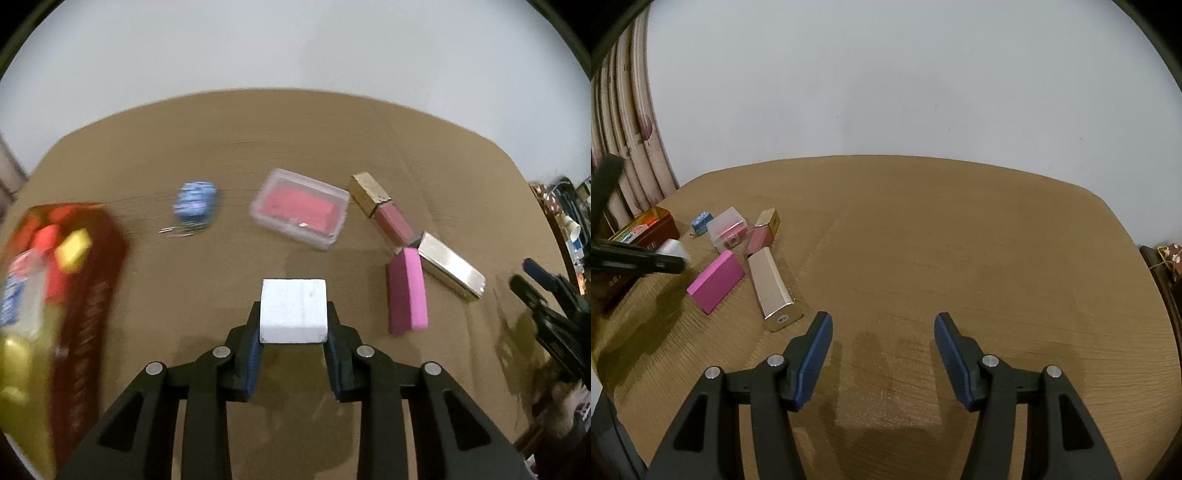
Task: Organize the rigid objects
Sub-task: 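Carry the white cube into the tin and open the left gripper, then grasp the champagne ribbed box with the right gripper while the left gripper withdraws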
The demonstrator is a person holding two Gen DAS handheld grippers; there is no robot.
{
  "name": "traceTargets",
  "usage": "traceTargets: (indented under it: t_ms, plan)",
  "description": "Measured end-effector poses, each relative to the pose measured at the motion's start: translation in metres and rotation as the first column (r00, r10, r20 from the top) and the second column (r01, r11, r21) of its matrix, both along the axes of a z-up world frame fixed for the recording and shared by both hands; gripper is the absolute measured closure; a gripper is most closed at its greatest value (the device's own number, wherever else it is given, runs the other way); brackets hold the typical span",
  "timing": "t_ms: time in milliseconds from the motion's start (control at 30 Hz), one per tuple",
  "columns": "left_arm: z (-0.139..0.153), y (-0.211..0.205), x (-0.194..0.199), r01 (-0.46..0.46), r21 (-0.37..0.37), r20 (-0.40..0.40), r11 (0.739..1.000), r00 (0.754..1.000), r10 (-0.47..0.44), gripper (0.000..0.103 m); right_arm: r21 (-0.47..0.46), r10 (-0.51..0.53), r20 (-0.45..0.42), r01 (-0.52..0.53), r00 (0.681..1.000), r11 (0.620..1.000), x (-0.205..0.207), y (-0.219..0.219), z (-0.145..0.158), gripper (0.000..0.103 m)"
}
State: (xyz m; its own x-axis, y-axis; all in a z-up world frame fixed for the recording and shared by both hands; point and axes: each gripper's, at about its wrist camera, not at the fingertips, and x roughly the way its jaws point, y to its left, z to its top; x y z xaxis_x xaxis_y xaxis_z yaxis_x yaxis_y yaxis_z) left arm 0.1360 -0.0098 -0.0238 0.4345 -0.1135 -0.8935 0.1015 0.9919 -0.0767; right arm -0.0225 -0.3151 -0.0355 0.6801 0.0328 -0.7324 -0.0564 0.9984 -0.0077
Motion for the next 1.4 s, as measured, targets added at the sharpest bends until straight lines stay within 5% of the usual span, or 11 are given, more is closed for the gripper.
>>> traceTargets:
  t_ms: [233, 367, 500, 867, 933, 1033, 1233, 1400]
  plan:
    - [0.065, 0.106, -0.043, -0.15, 0.138, 0.068, 0.979, 0.988, 0.142, 0.077, -0.046, 0.01, -0.024, -0.011, 1.0, 0.999, 0.003, 0.008, -0.004, 0.044]
    - [0.052, 0.153, -0.038, -0.164, 0.191, -0.015, 0.968, 0.985, 0.17, 0.077, -0.076, 0.006, -0.035, -0.008, 0.999, 0.997, 0.006, 0.012, -0.006, 0.044]
    - [0.019, 0.185, -0.026, -0.184, 0.16, -0.088, 0.97, 0.976, 0.2, 0.077, -0.11, 0.006, -0.053, -0.012, 0.999, 0.994, 0.008, 0.017, -0.01, 0.044]
    - [-0.028, 0.183, 0.011, -0.169, 0.044, -0.172, 0.985, 0.97, 0.174, 0.076, -0.144, 0.028, -0.083, -0.04, 0.996, 0.989, 0.012, 0.025, -0.016, 0.044]
    - [-0.027, 0.183, 0.014, -0.169, 0.034, -0.164, 0.985, 0.971, 0.172, 0.069, -0.143, 0.03, -0.085, -0.042, 0.996, 0.989, 0.012, 0.025, -0.016, 0.044]
    - [-0.015, 0.186, 0.014, -0.184, 0.014, -0.131, 0.983, 0.974, 0.184, 0.058, -0.148, 0.029, -0.089, -0.042, 0.996, 0.988, 0.012, 0.025, -0.017, 0.044]
    - [0.025, 0.194, -0.015, -0.253, -0.015, 0.007, 0.967, 0.967, 0.253, 0.051, -0.152, 0.029, -0.062, -0.039, 0.998, 0.988, 0.009, 0.025, -0.014, 0.044]
    - [0.047, 0.152, -0.06, -0.213, -0.036, 0.055, 0.976, 0.975, 0.215, 0.046, -0.133, 0.053, -0.04, -0.058, 0.998, 0.989, 0.005, 0.024, -0.009, 0.044]
